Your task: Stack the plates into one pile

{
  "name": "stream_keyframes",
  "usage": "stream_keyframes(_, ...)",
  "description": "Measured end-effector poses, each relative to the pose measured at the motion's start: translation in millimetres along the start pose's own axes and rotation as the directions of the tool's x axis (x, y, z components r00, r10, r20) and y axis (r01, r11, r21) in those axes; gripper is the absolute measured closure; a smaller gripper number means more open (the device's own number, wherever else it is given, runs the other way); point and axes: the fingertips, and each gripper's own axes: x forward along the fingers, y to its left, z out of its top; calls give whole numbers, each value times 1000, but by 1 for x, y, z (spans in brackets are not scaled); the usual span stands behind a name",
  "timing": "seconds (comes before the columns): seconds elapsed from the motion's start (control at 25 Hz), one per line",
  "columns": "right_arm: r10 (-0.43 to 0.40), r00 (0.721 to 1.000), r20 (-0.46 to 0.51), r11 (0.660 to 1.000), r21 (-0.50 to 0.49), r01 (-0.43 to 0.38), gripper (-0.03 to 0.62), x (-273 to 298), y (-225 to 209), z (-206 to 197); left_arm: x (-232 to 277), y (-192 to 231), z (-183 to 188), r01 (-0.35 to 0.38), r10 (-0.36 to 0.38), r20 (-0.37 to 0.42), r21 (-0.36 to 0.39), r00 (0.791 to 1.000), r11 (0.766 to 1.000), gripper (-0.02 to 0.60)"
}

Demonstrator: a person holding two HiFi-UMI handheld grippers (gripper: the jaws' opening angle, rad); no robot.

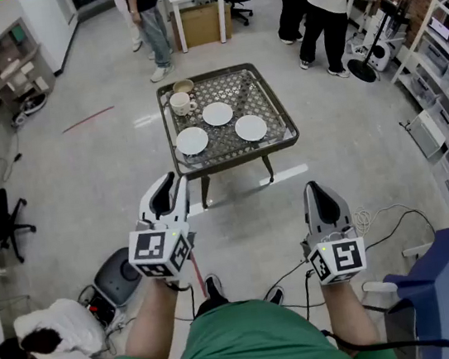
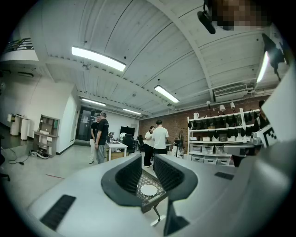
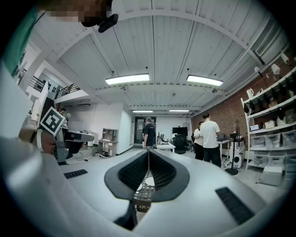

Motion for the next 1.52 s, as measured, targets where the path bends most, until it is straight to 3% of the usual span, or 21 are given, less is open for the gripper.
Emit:
stream_keyframes(0.32,-38,999,-22,999,-7,38,571,21,15,-3,4,36,4,12,-12,0,-10,1000,1000,482)
stream_keyframes(0.48,-62,998,-9,997,48,63,569,29,26,-6,1,61,1,28,-28,-5,-22,1000,999,482)
stream_keyframes(0.84,-180,982,-64,975,121,187,569,39,62,-23,-3,134,-12,70,-71,-21,-61,997,996,482)
stream_keyframes(1.12,-184,980,-69,963,188,194,569,52,77,-19,-5,156,-11,91,-92,-12,-80,996,993,482)
stream_keyframes(1.52,-138,986,-91,962,226,155,569,84,74,-37,13,170,-17,59,-61,-22,-85,998,995,482)
